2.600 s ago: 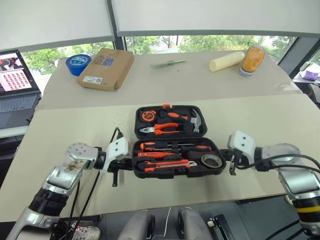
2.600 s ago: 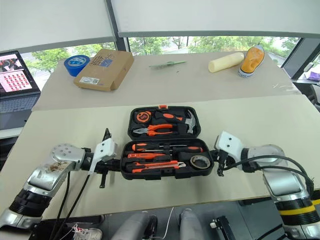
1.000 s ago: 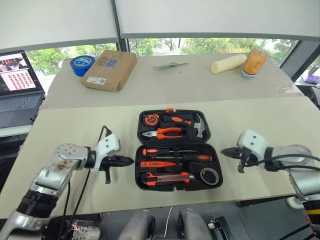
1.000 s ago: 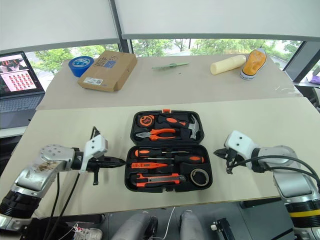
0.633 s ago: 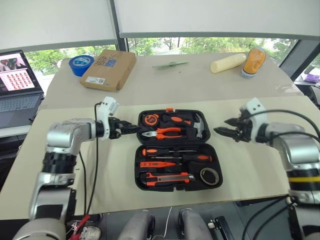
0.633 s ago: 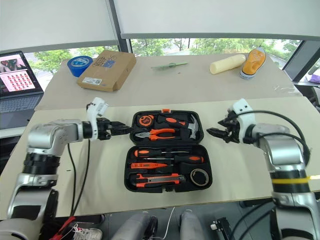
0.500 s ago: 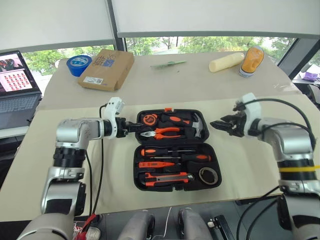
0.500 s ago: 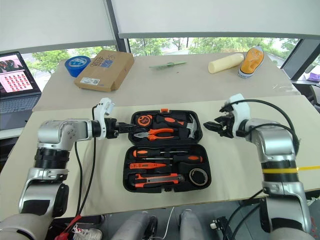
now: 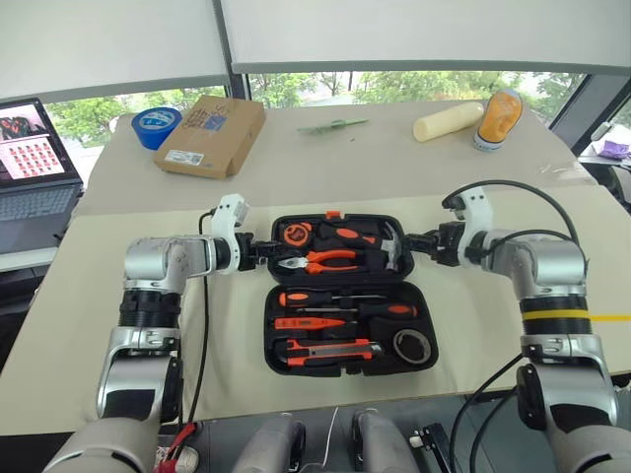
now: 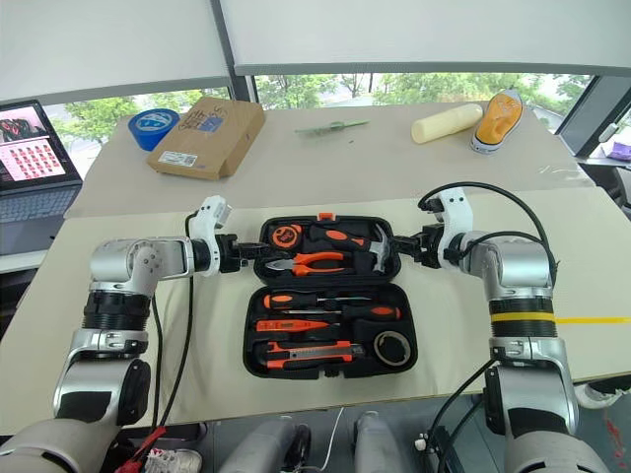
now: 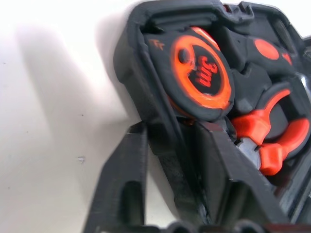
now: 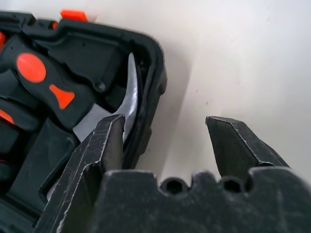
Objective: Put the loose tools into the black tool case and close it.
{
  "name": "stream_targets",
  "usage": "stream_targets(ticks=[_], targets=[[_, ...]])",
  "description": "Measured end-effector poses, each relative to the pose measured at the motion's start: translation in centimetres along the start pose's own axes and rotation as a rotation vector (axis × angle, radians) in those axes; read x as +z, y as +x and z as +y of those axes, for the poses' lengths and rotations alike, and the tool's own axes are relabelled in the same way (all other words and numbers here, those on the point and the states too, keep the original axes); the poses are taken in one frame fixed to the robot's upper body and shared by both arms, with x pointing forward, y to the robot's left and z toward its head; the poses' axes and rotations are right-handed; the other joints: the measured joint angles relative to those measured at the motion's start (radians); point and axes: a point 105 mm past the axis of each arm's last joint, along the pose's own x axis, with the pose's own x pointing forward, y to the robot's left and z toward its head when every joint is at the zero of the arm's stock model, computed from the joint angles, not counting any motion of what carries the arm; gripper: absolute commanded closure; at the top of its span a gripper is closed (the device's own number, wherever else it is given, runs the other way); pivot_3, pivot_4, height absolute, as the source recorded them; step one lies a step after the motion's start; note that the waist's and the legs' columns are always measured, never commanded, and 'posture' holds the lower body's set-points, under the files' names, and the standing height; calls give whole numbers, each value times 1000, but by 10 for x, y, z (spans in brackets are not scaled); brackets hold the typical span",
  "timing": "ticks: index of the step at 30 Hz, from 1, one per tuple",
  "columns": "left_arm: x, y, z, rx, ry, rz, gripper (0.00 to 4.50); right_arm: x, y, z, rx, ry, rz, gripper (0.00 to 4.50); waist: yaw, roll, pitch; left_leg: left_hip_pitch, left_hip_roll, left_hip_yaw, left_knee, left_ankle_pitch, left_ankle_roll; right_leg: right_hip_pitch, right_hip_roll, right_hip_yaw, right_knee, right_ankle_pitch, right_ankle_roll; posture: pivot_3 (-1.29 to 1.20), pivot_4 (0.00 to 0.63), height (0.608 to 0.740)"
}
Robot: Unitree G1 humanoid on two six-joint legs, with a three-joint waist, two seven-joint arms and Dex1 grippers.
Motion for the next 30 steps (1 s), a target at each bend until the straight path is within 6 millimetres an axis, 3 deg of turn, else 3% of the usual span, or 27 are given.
stream_targets(ticks=[6, 15, 19, 25, 27, 30], targets=[[0, 0, -1, 5, 8, -3, 3988, 4, 0, 6, 15, -28, -10, 4494, 0, -1, -1, 0, 0, 0, 0, 0, 0, 0, 1, 0, 0, 0, 0, 0, 150, 735], [4, 7, -4, 7, 26, -36, 4025, 12, 4, 5, -1, -3, -14, 4500, 1, -1, -1, 0, -1, 0, 1, 1, -1, 0, 1, 0, -1, 0, 0, 0, 150, 735], [28, 18, -7, 30, 95, -140, 4025, 34, 5, -4, -52, -8, -65, 4500, 6, -1, -1, -4, -2, 0, 1, 3, -1, -3, 1, 0, -3, 0, 0, 0, 150, 735], [86, 19, -27, 33, 292, -386, 4025, 83, 5, -14, -141, -83, -270, 4500, -10, -2, -1, -7, -1, 0, 0, 4, -1, -6, -2, 0, -1, 1, -1, 0, 150, 735], [94, 17, -32, 29, 343, -445, 4025, 92, 3, -15, -160, -122, -322, 4500, -14, -2, -1, -7, -1, 0, -1, 4, -1, -6, -2, 0, -2, 1, -1, 0, 150, 735], [85, 11, -32, 23, 434, -469, 4025, 87, -2, -12, -154, -198, -377, 4500, -21, -1, -1, -7, 0, 0, -2, 3, -1, -7, -2, 0, -3, 1, -1, 0, 150, 735]])
